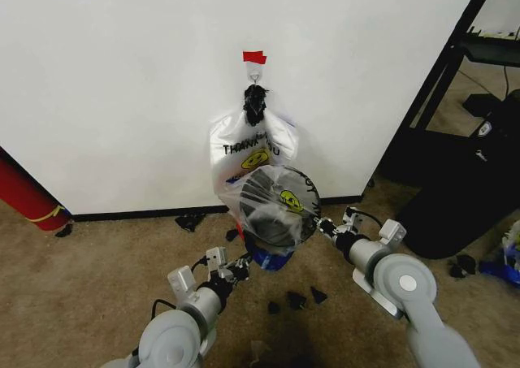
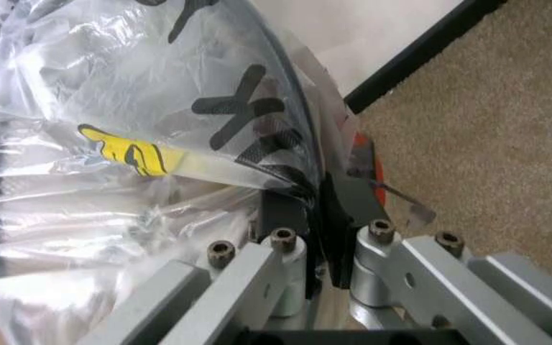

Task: Pick up the garbage bag from the wall and place it over the trash bin.

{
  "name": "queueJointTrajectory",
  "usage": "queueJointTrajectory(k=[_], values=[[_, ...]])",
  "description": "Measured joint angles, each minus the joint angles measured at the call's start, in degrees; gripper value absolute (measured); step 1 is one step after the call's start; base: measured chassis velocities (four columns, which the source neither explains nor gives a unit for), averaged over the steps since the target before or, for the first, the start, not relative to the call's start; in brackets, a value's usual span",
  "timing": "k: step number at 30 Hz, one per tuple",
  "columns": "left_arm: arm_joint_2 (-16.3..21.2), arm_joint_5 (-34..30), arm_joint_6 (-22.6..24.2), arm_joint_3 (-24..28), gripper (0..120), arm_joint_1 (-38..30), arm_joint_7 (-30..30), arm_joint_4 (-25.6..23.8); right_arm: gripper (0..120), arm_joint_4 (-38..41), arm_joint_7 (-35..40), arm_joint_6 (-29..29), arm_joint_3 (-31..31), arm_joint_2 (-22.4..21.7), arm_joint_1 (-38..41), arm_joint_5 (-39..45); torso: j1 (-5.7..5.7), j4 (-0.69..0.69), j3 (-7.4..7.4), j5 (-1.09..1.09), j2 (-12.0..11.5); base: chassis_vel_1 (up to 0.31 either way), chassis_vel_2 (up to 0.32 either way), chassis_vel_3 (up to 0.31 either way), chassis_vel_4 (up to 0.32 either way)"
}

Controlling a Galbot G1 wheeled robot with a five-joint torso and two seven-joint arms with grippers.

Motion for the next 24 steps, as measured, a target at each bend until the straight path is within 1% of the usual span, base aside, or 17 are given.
queueJointTrajectory(k=[9, 13, 24], values=[[-2.0, 1.6, -1.0, 0.6, 0, -2.7, -0.2, 4.7, 0, 0.5, 0.0, -1.0, -0.3, 0.8, -0.6, 0.3, 0.00, 0.00, 0.00, 0.00, 0.0, 0.000, 0.000, 0.000, 0.000], [-2.7, 2.6, -1.1, 1.0, 0, -3.0, -0.4, 5.9, 0, 0.7, 0.4, -1.4, -0.4, 1.2, -1.1, 0.3, 0.00, 0.00, 0.00, 0.00, 0.0, 0.000, 0.000, 0.000, 0.000], [-3.0, 4.2, -1.3, 0.8, 0, -4.3, -0.9, 9.2, 0, 0.7, 0.5, -1.4, -1.7, 1.4, 0.0, 0.7, 0.00, 0.01, 0.00, 0.00, 0.0, 0.000, 0.000, 0.000, 0.000]])
